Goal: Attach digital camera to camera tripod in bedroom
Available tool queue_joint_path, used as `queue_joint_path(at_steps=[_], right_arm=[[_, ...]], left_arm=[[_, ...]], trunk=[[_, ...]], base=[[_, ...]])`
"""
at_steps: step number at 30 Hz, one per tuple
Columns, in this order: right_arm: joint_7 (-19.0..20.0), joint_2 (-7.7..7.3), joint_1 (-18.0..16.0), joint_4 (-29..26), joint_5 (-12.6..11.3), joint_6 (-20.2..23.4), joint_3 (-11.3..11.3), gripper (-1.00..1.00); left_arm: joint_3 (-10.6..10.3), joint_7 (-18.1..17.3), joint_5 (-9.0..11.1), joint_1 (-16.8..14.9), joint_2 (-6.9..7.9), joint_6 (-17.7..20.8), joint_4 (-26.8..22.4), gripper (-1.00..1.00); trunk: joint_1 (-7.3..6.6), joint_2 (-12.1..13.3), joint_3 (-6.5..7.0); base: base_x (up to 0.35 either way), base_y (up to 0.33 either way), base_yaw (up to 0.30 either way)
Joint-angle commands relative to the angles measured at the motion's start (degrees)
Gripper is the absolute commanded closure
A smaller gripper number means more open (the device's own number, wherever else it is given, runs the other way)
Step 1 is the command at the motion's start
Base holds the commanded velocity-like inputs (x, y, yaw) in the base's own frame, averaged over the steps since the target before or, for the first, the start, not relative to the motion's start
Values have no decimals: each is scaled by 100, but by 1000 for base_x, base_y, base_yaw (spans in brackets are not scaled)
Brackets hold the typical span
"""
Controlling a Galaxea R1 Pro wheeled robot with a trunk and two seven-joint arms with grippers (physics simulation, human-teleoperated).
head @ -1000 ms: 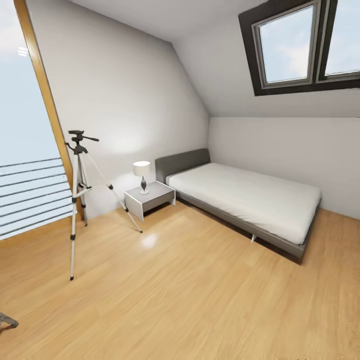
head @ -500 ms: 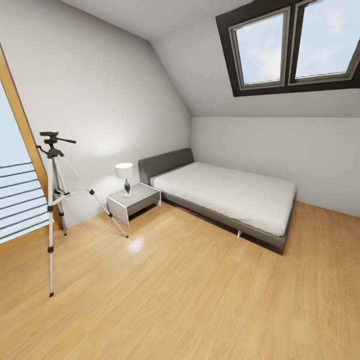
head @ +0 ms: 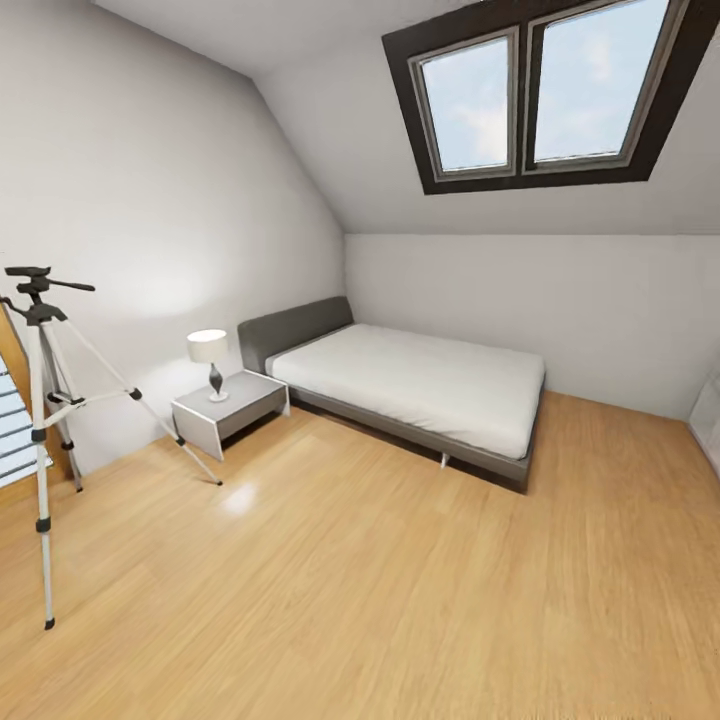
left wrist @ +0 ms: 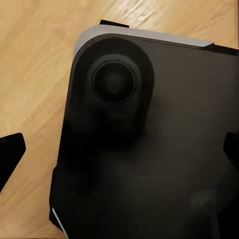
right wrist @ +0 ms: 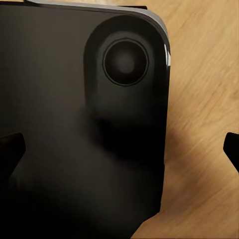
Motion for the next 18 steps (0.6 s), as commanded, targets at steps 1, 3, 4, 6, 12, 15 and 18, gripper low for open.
queue_joint_path(at_steps=[1, 3, 4, 6, 12, 15, 18], right_arm=[[-1, -1, 1, -3, 1, -14, 1, -100], [-1, -1, 1, -3, 1, -15, 1, -100], [-1, -1, 1, -3, 1, -15, 1, -100], [-1, -2, 1, -3, 1, -15, -2, -100], [-1, -2, 1, -3, 1, -16, -1, -100], [-1, -2, 1, -5, 1, -16, 0, -100], [-1, -3, 1, -5, 7, -16, 1, -100]], left_arm=[[4, -1, 32, 2, -1, -12, -4, -100], [5, -1, 34, 2, -1, -12, -4, -100], [5, -1, 35, 2, -1, -12, -4, -100], [5, -1, 37, 2, -1, -12, -4, -100], [5, -1, 40, 2, -1, -12, -4, -100], [5, -1, 40, 2, -1, -12, -4, -100], [5, -1, 40, 2, -1, -12, -4, -100]], trunk=[[0, -2, -4], [0, -2, -4], [0, -2, -4], [0, -2, -4], [0, -2, -4], [0, -2, -4], [0, -2, -4]], base=[[0, 0, -245], [0, 0, -220], [0, 0, -157], [0, 0, -113], [0, 0, -42], [0, 0, -14], [0, 0, -2]])
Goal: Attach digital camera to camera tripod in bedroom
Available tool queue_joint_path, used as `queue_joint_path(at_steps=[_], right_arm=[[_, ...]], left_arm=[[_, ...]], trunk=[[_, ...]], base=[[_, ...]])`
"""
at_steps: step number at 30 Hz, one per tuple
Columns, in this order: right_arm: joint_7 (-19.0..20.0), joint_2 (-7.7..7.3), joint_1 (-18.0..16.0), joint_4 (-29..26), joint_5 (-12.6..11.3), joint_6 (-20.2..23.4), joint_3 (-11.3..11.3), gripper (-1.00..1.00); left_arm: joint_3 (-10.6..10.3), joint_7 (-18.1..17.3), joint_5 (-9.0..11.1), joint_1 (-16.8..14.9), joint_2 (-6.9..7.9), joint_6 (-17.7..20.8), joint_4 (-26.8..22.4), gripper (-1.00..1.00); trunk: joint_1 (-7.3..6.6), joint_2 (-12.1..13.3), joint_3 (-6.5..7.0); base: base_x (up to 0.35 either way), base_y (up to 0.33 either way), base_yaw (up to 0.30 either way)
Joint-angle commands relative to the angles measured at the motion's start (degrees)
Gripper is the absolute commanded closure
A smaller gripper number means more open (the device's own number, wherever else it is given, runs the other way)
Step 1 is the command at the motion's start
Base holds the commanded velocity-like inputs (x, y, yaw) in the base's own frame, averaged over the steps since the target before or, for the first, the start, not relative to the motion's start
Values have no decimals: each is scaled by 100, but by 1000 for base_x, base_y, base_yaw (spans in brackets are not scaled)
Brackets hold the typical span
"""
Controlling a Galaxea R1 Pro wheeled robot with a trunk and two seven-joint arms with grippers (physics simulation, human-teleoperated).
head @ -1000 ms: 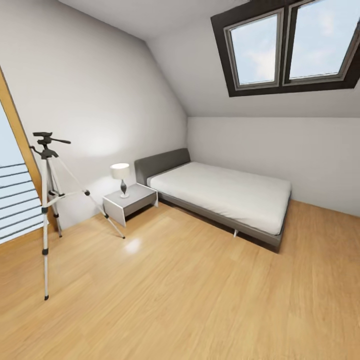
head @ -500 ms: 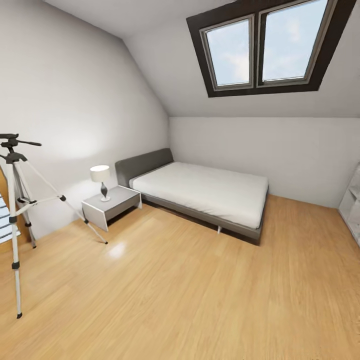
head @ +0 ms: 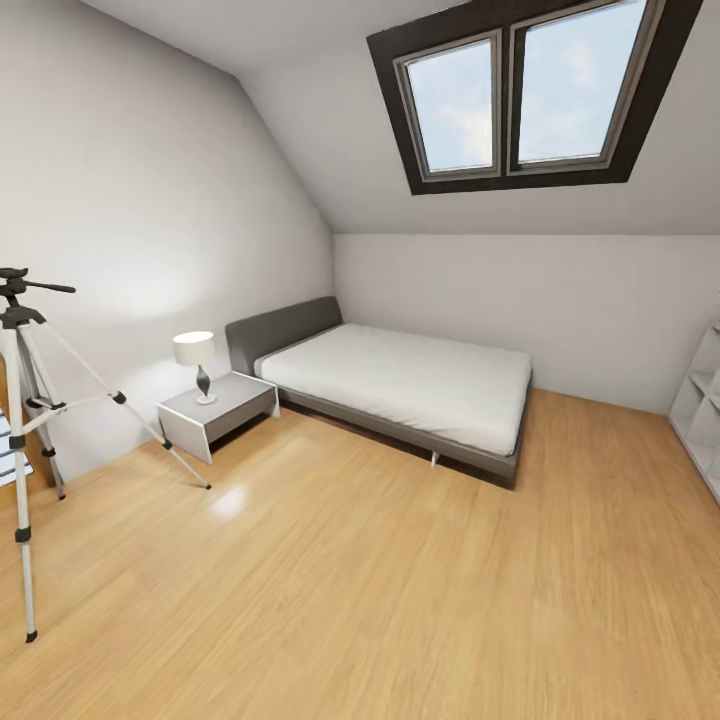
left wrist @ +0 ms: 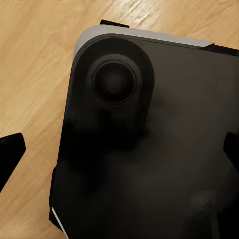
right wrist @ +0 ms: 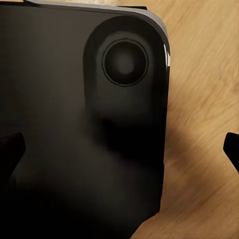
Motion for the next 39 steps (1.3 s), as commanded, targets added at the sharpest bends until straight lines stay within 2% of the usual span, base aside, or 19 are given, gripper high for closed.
queue_joint_path(at_steps=[1, 15, 39], right_arm=[[-1, -2, 2, -3, 3, -15, 1, -100], [-1, 0, 2, -1, 14, -15, 10, -100], [-1, -7, 2, -13, 14, -16, -1, -100]], left_arm=[[4, -1, 32, 2, -1, -10, -5, -100], [6, -1, 32, 2, -1, -10, -5, -100], [-1, 30, 62, 2, 1, -8, -9, -100]], trunk=[[0, -2, -3], [0, -2, -3], [0, -2, -3]], base=[[0, 0, -1], [0, 129, 0], [0, 8, 0]])
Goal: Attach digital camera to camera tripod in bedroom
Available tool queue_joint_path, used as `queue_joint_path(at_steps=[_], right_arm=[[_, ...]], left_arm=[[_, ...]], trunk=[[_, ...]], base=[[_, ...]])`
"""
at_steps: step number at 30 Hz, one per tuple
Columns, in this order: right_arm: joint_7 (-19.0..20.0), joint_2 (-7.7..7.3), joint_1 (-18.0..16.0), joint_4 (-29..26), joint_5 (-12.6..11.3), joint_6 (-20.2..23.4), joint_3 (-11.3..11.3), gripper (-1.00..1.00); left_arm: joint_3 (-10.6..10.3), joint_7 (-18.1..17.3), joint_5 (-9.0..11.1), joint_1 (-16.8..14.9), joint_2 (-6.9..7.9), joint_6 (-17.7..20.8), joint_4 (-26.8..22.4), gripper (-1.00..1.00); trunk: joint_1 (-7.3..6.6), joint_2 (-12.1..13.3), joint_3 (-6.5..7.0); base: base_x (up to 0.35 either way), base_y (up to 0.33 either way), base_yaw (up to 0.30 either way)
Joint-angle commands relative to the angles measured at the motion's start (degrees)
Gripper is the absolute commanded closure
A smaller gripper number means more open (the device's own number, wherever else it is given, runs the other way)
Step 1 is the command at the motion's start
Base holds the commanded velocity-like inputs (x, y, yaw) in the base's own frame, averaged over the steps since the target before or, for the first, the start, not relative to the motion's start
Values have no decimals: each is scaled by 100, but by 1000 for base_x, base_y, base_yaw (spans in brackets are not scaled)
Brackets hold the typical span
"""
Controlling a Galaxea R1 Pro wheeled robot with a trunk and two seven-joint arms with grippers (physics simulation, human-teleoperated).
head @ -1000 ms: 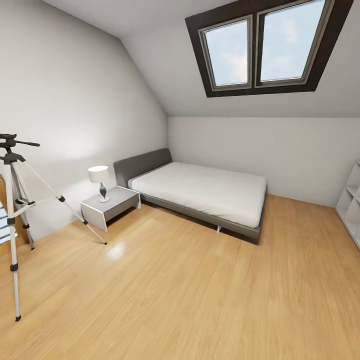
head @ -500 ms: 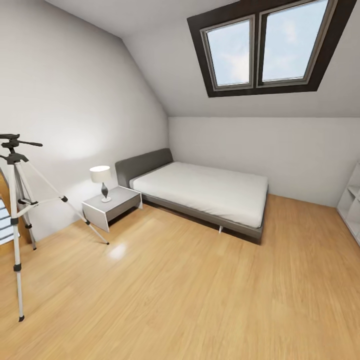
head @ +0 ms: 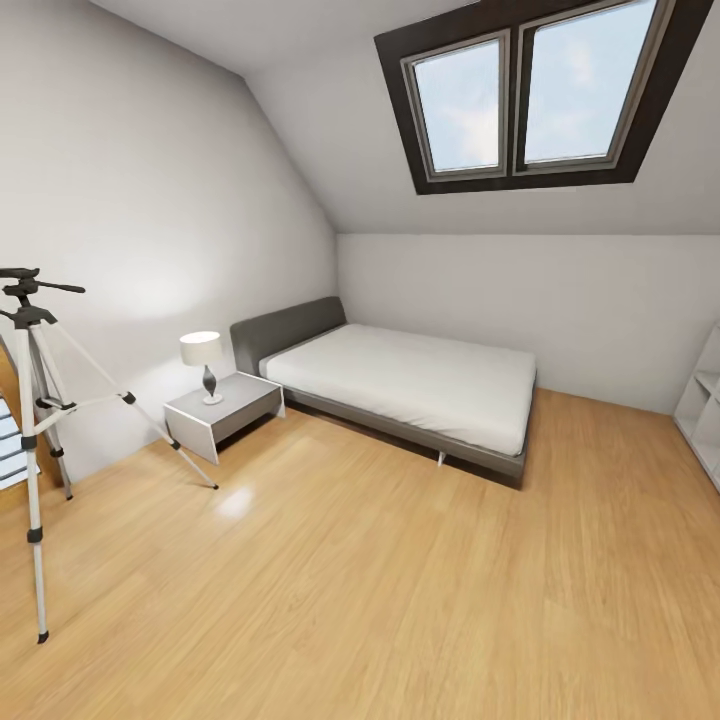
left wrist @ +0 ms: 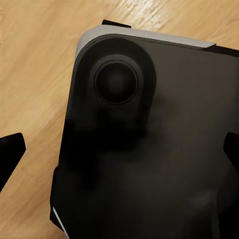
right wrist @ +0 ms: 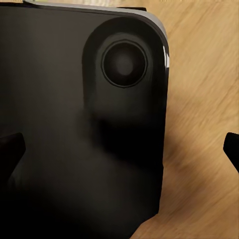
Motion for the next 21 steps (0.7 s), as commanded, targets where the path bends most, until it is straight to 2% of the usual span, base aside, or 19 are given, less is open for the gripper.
queue_joint_path(at_steps=[1, 6, 7, 10, 14, 15, 18, 21], right_arm=[[-1, -1, 2, -39, 6, -7, -2, -100], [-21, 0, -28, -485, 10, 48, -11, -100], [-74, 2, -39, -844, 6, 85, -17, -100], [-254, 6, -68, -1453, -29, 214, -32, -100], [-555, 30, -156, -2148, -76, 510, -48, -100], [-666, 46, -257, -2362, -86, 626, -52, -100], [-766, 65, -496, -2542, -100, 728, -59, -100], [-820, 75, -831, -2604, -110, 783, -63, -100]], left_arm=[[-3, 9, 77, 2, 4, -8, -20, -100], [-13, 35, 346, 2, 18, 34, -411, -100], [-18, 71, 481, 2, 26, 90, -732, -100], [-22, 206, 655, 2, 69, 278, -1268, -100], [-25, 512, 786, -14, 165, 785, -1991, -100], [-26, 640, 818, -18, 201, 1092, -2307, -100], [-26, 763, 841, -85, 235, 1536, -2655, -100], [-26, 843, 838, -323, 247, 1895, -2890, -100]], trunk=[[0, -2, -4], [0, -2, -4], [0, -2, -4], [0, -2, -4], [0, -2, -4], [0, -2, -4], [0, -2, -4], [0, -2, -4]], base=[[0, 0, 0], [0, 0, 0], [0, 0, 0], [0, 0, 0], [0, 0, 0], [0, 0, 0], [0, 0, 0], [0, 0, 0]])
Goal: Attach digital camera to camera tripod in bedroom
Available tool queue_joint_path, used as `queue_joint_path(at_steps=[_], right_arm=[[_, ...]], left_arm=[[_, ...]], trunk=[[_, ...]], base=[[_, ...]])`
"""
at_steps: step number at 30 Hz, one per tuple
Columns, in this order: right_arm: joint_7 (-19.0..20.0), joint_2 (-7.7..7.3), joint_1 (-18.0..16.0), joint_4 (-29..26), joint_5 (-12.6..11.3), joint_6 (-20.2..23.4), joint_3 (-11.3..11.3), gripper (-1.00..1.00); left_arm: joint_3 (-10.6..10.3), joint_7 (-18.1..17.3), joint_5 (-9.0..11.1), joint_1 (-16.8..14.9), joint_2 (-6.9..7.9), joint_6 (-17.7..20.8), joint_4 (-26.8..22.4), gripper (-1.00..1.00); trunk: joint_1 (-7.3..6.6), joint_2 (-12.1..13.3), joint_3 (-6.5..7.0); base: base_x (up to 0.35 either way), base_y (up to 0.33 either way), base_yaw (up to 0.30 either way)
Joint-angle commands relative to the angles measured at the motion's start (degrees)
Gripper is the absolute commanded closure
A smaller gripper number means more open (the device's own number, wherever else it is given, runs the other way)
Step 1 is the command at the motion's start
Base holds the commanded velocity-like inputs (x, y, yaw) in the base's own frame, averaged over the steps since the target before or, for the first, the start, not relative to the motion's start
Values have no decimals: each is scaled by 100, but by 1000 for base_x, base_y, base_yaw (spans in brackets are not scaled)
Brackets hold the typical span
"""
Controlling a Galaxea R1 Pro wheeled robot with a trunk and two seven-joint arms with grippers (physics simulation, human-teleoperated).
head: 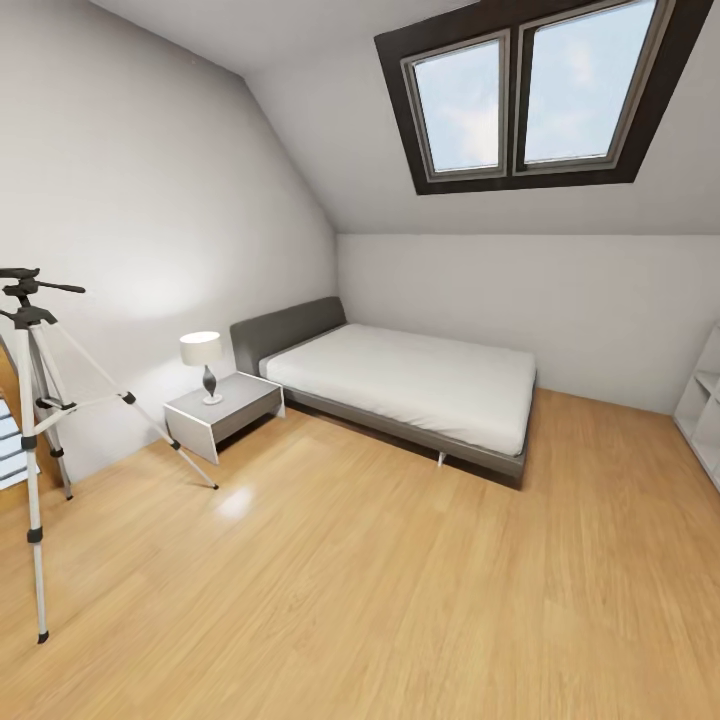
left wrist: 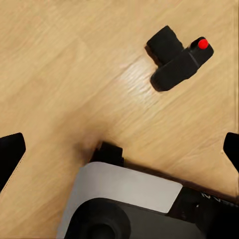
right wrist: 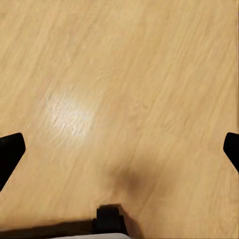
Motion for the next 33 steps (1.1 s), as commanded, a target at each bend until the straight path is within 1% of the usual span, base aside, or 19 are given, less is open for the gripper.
queue_joint_path(at_steps=[1, 6, 7, 8, 10, 11, 15, 21, 33], right_arm=[[-29, 6, -132, -7, -12, 49, -6, -100], [-61, 18, -780, 139, -23, 131, -10, -100], [-67, 23, -1006, 223, -25, 153, -13, -100], [-62, 25, -1262, 309, -15, 187, -12, -100], [-55, 27, -1326, 324, -14, 216, -13, -100], [-55, 28, -1367, 343, -16, 255, -15, -100], [-51, 32, -1410, 352, 18, 312, -10, -100], [-36, 31, -1432, 338, 25, 341, -3, -100], [-25, 31, -1440, 333, 41, 349, 25, -100]], left_arm=[[-2, 48, 53, -114, 0, 135, -65, -100], [-4, 103, 58, -775, -30, 528, -159, -100], [-9, 113, 56, -1053, -68, 665, -162, -100], [-21, 124, 51, -1455, -158, 910, -243, -100], [-30, 125, 52, -1563, -207, 995, -320, -100], [-41, 133, 48, -1631, -257, 1050, -395, -100], [-65, 143, 25, -1704, -334, 1071, -469, -100], [-79, 146, -9, -1741, -391, 1069, -460, -100], [-83, 154, -62, -1753, -415, 1037, -494, -100]], trunk=[[0, -4, -8], [0, -4, -8], [0, -4, -8], [0, -4, -8], [0, -4, -8], [0, -4, -8], [0, -4, -8], [0, -4, -8], [0, -4, -8]], base=[[0, 0, 0], [0, 0, 0], [0, 0, 0], [0, 0, 0], [0, 0, 0], [0, 0, 0], [0, 0, 0], [0, 0, 0], [0, 0, 0]])
